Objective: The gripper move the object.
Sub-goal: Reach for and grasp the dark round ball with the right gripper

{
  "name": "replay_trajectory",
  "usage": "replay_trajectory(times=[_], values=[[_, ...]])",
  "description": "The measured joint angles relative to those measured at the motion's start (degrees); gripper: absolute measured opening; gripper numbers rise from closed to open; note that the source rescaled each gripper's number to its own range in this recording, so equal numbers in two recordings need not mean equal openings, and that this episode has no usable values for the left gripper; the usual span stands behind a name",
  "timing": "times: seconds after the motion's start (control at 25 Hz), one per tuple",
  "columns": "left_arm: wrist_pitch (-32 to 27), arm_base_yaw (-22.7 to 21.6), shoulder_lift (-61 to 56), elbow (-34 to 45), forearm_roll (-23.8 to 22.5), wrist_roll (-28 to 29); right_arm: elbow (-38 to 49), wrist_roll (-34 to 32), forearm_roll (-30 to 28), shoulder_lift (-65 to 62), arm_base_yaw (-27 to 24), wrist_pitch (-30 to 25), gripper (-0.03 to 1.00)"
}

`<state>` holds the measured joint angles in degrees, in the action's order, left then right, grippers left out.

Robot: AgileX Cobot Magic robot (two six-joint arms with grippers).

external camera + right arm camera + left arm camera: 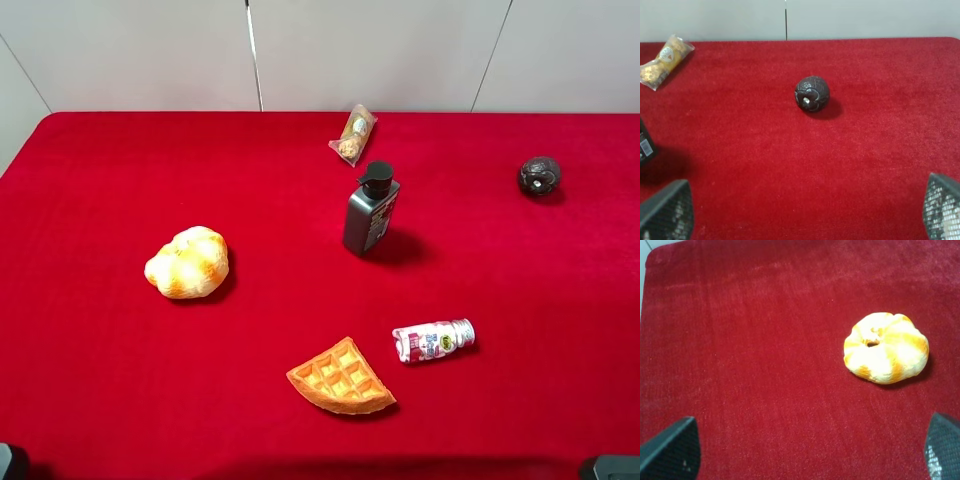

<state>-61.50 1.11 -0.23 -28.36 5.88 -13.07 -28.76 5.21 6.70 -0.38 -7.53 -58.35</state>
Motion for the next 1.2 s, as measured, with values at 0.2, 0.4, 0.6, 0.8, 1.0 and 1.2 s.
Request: replay_trajectory(times=[0.2,0.4,0.6,0.8,1.0,1.2], values=[[0.0,0.0,0.0,0.0,0.0,0.0,0.0,0.0,0.0,0.0,0.0,0.0,1.00],[0.0,0.0,0.0,0.0,0.0,0.0,0.0,0.0,0.0,0.0,0.0,0.0,1.00],[0.0,0.0,0.0,0.0,0.0,0.0,0.0,0.0,0.5,0.0,0.0,0.0,1.00],[0.0,0.0,0.0,0.0,0.0,0.0,0.0,0.0,2.8,0.0,0.0,0.0,1.00],[0.0,0.0,0.0,0.0,0.0,0.0,0.0,0.0,2.8,1.1,0.0,0.0,1.00],[0.0,0.0,0.0,0.0,0.0,0.0,-1.4,0.0,2.8,7.5,0.0,0.1,1.00]])
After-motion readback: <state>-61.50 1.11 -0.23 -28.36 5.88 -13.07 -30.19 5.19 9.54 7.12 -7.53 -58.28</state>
